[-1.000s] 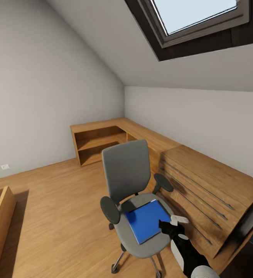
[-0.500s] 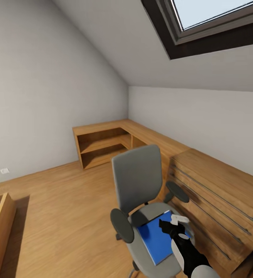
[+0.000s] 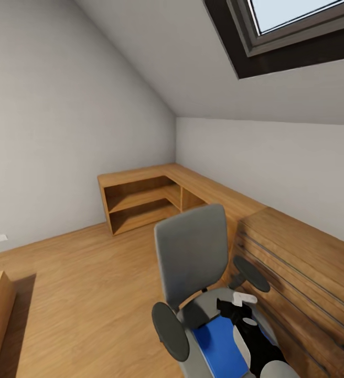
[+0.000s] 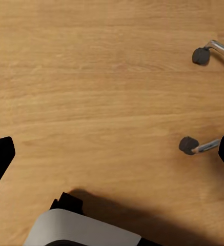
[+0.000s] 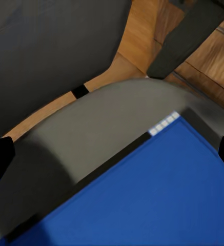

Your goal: In the bedroom, organize the workspace by keeping the computer under the desk, ensuring the monitor is on the desk, placing the keyboard on the desk next to the monitor, placing the mouse on the desk next to the keyboard, moving the folder from the swivel chair onto the desk next to the mouse, stacking the notebook on top of the folder with the pen on top of the notebook, and positioning the swivel chair next to the desk.

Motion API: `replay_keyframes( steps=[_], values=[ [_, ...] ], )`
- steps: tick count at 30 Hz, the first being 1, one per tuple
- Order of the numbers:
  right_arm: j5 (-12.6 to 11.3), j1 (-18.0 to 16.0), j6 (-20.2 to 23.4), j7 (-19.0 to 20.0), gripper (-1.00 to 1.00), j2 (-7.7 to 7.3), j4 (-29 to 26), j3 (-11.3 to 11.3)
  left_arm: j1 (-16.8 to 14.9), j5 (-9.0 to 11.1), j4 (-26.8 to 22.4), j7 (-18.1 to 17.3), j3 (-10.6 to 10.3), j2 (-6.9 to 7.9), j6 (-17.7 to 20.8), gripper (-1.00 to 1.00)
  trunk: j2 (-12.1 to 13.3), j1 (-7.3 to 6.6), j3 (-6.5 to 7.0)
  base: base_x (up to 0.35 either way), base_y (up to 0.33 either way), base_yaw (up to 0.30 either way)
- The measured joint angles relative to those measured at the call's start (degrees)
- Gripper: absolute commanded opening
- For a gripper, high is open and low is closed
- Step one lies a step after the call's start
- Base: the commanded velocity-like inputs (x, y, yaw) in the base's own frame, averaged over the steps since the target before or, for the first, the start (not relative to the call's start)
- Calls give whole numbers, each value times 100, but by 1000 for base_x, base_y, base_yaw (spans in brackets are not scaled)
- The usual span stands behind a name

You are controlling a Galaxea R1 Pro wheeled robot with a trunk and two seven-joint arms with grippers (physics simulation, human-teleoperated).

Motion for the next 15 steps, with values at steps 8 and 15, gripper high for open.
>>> replay_keyframes(
  steps=[8,15],
  values=[
    [4,0,55,-30,100,-50,7,-18,1,7,-13,6,6,1,-40,100,0,1,0,29,2,0],
    [3,-1,212,-159,100,-88,14,-24,0,8,-16,14,8,-1,-88,100,0,1,0,5,0,0]
  ],
)
